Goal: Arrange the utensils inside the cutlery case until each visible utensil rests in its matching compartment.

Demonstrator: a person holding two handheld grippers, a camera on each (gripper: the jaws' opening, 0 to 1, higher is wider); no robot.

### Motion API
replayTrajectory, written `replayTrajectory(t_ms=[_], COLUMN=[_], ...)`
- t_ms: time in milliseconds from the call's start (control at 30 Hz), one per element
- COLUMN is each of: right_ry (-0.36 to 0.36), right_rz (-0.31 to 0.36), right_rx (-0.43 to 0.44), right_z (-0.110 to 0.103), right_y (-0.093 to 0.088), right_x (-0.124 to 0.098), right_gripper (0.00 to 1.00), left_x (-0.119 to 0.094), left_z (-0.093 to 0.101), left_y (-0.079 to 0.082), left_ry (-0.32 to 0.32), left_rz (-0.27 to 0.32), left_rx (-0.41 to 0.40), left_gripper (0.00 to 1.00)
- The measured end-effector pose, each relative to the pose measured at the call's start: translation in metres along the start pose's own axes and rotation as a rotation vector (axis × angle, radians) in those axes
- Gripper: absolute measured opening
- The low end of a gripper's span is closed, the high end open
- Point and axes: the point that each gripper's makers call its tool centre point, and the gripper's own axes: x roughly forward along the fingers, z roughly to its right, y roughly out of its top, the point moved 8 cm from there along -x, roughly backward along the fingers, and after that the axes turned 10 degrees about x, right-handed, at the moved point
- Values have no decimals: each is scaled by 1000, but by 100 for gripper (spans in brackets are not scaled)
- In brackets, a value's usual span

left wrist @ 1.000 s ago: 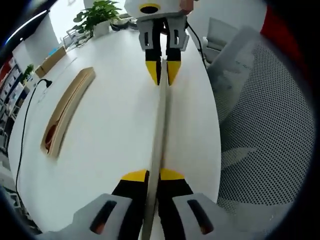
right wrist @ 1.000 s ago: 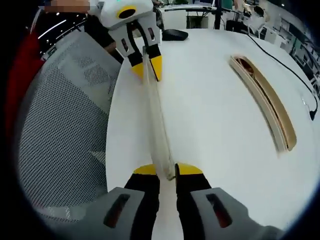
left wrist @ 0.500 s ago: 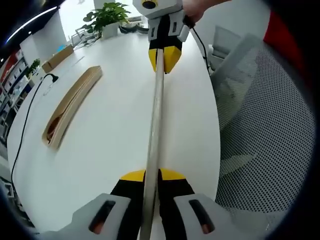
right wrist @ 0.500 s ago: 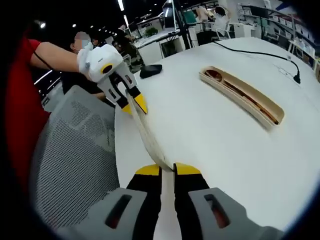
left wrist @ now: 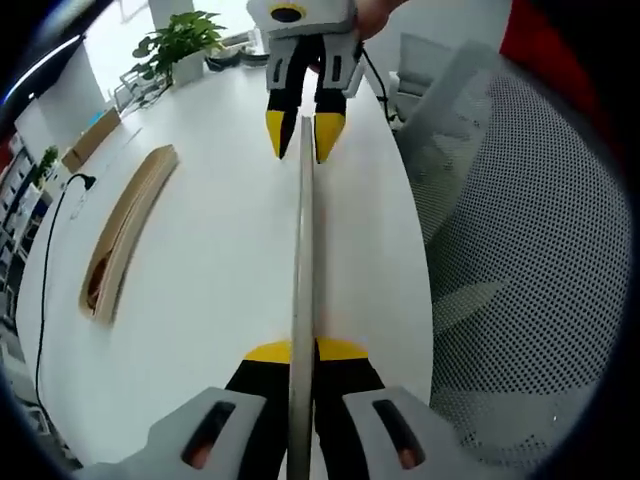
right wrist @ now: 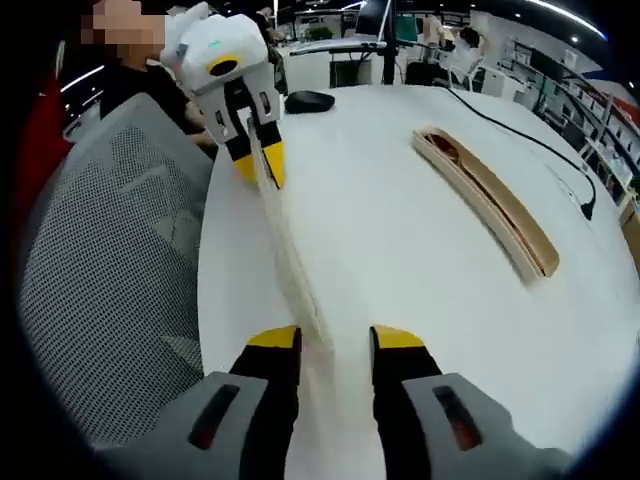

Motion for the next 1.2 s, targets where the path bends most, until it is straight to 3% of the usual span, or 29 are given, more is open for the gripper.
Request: replayTrajectory(t_ms=[100,300,333,400,467,567,667,733,800,867,1033,1067,1200], right_ry=[26,31,58,88,153,169,206,216,251,252,280,254,321], right_rz=[17,15,-10,10,44,44,57,51,-7,-8,10,22,49], right_rx=[1,-11,-32,-56,-50,-50,-54,-54,-22,-44,32,61,154], right_z=[-2,-8,-12,-15,-20,-18,-19,-18,-21,-21,-18,-14,-16], right_y=[2,1,4,11,17,24,30,32,29,31,32,32,32], right_x=[1,1,-2,-10,-16,-27,-30,-30,-30,-29,-32,-33,-32], right_gripper=[7,5,5,4,3,3,2,2,1,1,1,2,2], left_x=[-2,-7,-9,-12,-17,-21,-19,-16,-13,-10,-10,-10,-11], left_z=[1,3,3,3,2,-1,-3,0,2,3,2,1,-5], left_y=[1,-2,-2,-5,-11,-11,-13,-12,-11,-11,-13,-15,-18], left_ry=[2,8,3,-20,-14,24,77,71,87,107,118,121,141], left_rz=[6,34,38,42,47,75,36,23,11,10,2,3,11], left_rx=[-28,-33,-64,-89,-84,-118,-107,-125,-105,-117,-117,-148,-186], left_gripper=[4,4,4,4,5,7,15,16,20,22,25,25,31])
